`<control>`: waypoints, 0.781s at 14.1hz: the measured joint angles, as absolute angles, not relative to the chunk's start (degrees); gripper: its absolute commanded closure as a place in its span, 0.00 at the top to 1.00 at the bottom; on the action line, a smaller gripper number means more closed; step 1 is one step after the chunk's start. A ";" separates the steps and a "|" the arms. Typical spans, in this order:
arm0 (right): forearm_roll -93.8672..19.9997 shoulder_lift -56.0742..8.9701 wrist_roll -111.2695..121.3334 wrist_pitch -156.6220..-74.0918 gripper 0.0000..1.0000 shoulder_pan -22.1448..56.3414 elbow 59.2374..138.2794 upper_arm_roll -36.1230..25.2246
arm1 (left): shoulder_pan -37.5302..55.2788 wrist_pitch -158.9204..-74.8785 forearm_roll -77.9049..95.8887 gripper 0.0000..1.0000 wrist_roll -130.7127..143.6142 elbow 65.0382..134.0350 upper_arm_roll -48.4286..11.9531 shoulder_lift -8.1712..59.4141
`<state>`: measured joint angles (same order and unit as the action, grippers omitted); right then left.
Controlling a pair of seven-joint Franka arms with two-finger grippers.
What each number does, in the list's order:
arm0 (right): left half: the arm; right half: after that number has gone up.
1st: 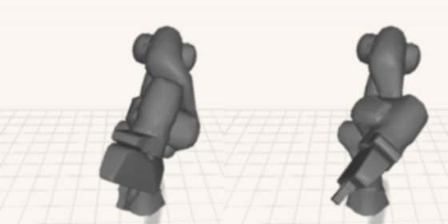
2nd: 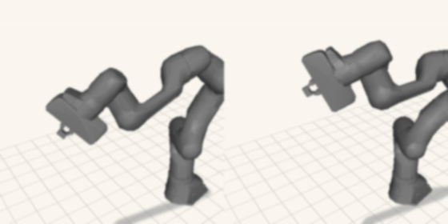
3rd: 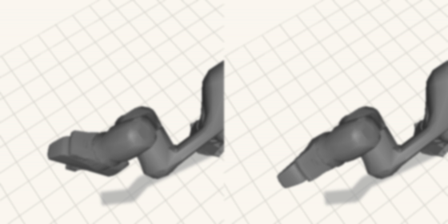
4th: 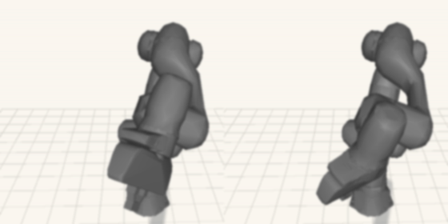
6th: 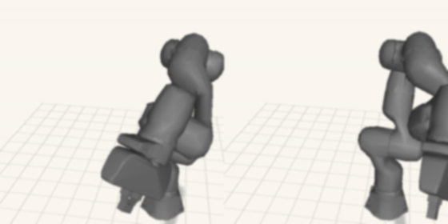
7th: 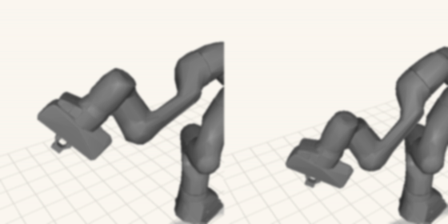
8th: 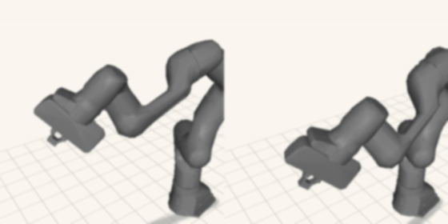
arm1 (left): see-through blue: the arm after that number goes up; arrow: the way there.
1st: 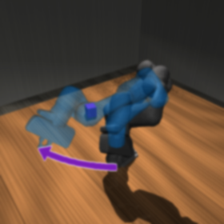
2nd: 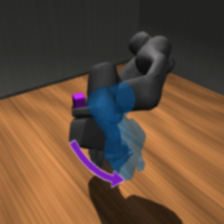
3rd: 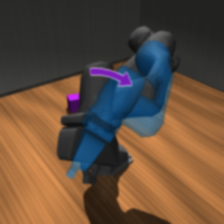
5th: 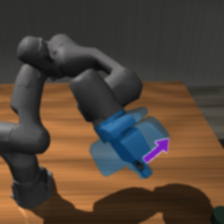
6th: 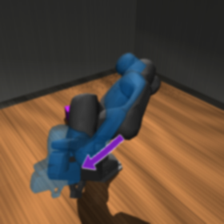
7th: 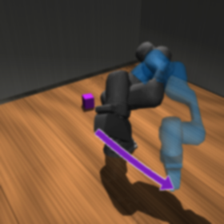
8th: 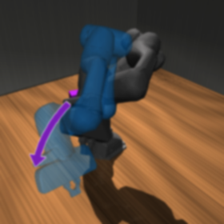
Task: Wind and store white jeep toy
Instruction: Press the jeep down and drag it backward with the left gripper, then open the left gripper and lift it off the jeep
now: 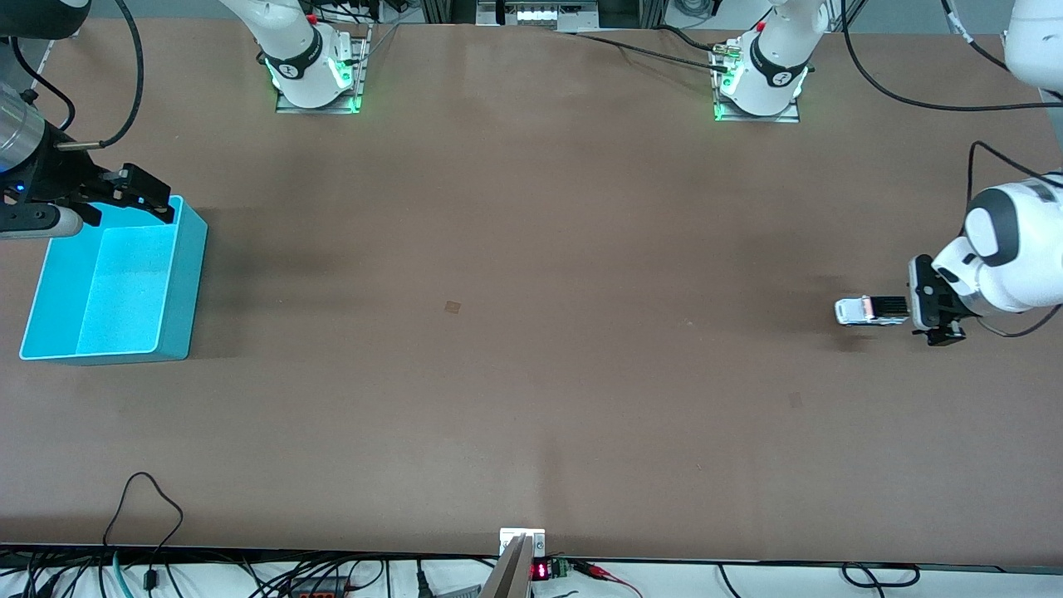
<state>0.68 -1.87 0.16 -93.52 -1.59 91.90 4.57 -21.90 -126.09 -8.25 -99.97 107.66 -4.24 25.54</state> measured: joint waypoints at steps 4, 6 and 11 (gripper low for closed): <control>0.68 -1.87 0.16 -93.52 1.00 -1.58 91.90 4.57 | -21.88 -113.23 -8.24 1.00 -88.47 100.73 -6.84 25.19; 0.68 -1.87 0.16 -93.51 1.00 -1.58 91.90 4.57 | -21.86 -107.51 -8.22 1.00 -81.53 98.11 -8.58 25.19; 0.68 -1.87 0.16 -93.51 1.00 -1.58 91.90 4.57 | -21.88 -94.61 -7.06 1.00 -62.35 91.15 -13.66 25.18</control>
<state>0.68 -1.87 0.16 -93.51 -1.58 91.90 4.57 -21.88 -94.61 -7.06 -62.35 91.15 -13.66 25.18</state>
